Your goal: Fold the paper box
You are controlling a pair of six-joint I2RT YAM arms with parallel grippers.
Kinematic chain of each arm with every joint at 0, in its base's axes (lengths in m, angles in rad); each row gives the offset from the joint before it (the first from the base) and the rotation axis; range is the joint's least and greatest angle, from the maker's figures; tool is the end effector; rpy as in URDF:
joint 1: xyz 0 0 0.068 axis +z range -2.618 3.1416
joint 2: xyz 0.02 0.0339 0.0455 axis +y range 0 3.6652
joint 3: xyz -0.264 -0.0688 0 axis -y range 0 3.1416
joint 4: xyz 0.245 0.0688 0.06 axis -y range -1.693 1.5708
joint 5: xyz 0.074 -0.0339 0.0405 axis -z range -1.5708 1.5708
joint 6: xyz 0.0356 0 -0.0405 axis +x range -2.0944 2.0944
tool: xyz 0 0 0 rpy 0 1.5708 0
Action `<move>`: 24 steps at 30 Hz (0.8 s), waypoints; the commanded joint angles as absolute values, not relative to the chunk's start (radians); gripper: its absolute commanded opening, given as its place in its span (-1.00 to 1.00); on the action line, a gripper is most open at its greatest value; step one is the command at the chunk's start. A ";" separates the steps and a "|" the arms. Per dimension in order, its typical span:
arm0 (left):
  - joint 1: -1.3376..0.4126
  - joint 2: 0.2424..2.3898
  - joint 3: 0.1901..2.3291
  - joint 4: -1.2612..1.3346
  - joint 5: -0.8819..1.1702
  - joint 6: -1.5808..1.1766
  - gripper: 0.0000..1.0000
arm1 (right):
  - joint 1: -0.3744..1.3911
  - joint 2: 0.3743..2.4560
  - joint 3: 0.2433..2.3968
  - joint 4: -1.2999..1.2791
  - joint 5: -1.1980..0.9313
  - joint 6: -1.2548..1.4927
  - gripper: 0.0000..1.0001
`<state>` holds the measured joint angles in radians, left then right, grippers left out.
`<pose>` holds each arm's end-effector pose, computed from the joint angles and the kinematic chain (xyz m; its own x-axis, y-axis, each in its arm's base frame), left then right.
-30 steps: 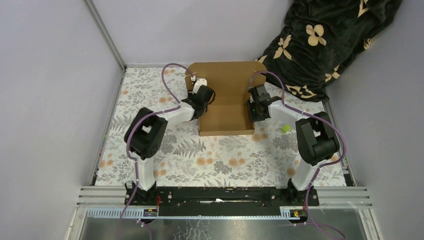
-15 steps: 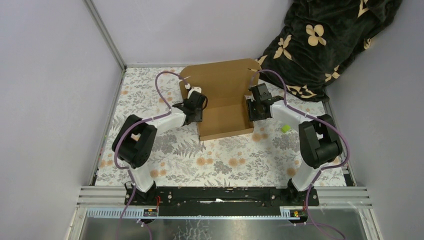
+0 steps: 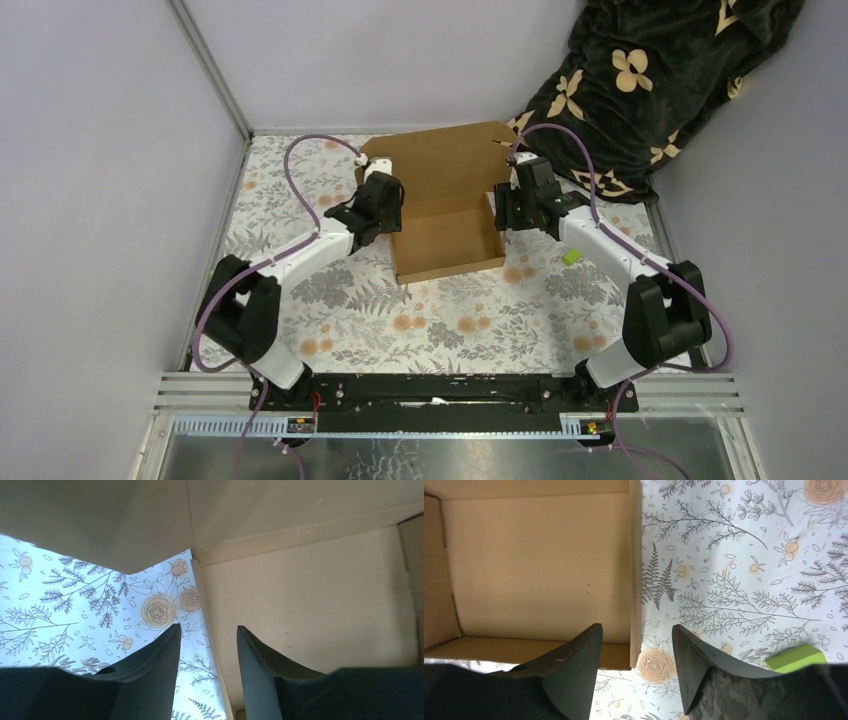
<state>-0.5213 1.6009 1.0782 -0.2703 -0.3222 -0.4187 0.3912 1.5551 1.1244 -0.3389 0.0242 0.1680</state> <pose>0.3055 -0.1624 0.2303 -0.6782 -0.0553 -0.7328 0.0043 0.9969 -0.0792 0.3167 0.1297 0.2534 -0.6953 -0.1059 -0.7109 -0.2524 0.9621 0.1035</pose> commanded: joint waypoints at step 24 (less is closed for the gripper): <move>-0.553 1.028 0.701 -0.164 -0.088 -0.627 0.97 | 0.183 1.435 0.927 -0.432 0.481 0.501 0.90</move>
<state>-0.5404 1.0752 0.7258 -0.2379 -0.1333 -0.5949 0.2588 1.3811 0.9356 -0.4603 0.5404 0.4694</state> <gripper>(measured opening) 0.986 0.932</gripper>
